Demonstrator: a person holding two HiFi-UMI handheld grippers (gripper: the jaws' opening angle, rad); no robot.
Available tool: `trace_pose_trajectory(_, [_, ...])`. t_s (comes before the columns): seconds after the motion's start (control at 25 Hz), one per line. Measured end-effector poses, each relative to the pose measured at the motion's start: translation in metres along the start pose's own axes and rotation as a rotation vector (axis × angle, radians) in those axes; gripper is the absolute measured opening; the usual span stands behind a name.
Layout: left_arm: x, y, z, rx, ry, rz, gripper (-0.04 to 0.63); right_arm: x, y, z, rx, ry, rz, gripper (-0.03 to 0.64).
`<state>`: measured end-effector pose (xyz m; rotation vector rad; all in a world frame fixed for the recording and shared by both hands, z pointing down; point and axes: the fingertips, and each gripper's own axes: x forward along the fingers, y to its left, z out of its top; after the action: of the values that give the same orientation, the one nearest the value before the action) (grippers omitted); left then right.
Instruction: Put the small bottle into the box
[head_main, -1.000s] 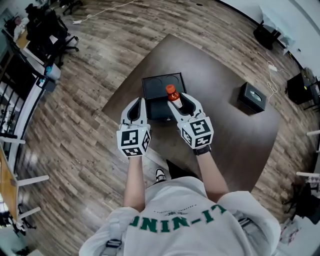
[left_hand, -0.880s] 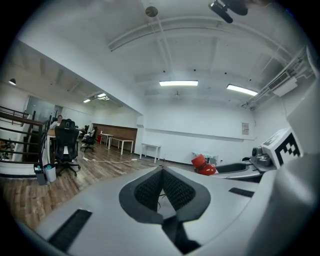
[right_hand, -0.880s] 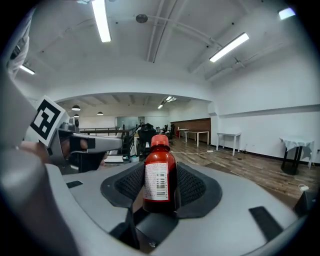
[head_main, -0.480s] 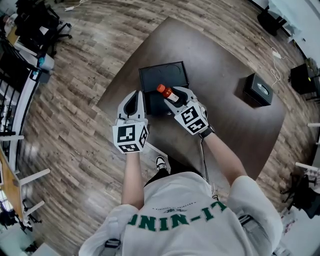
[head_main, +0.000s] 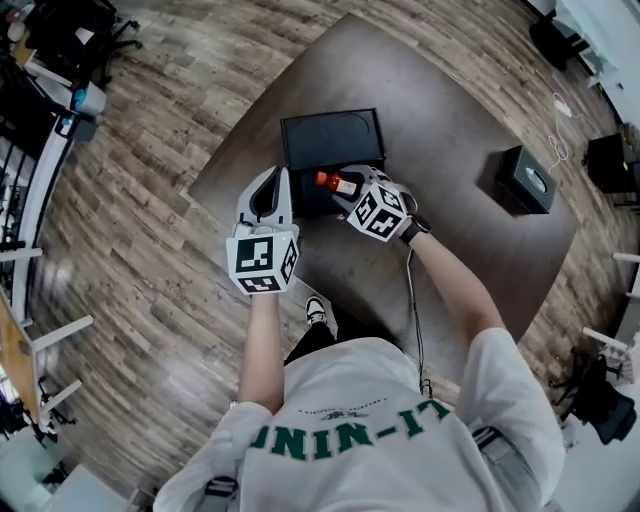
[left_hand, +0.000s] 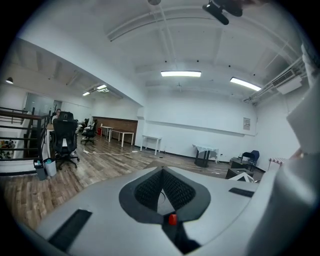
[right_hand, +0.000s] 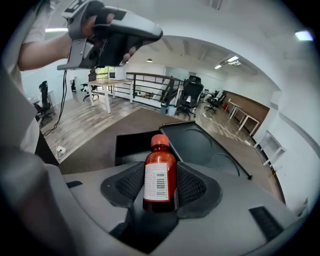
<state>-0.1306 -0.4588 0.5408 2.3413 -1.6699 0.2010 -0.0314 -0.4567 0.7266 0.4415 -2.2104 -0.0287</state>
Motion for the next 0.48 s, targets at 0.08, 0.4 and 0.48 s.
trace_pose_trajectory(0.08, [0.001,0.001,-0.007,0.001,0.015,0.004,0.011,0.014,0.004,-0.008,-0.015,0.032,0.036,0.213])
trace_pose_trajectory(0.4, [-0.002,0.005,-0.028,-0.009,0.053,0.034,0.011,0.045,0.019,-0.037,-0.022,0.136,0.169,0.213])
trace_pose_trajectory(0.48, [-0.003,0.005,-0.030,-0.010,0.058,0.037,0.011,0.047,0.022,-0.043,-0.025,0.152,0.194,0.213])
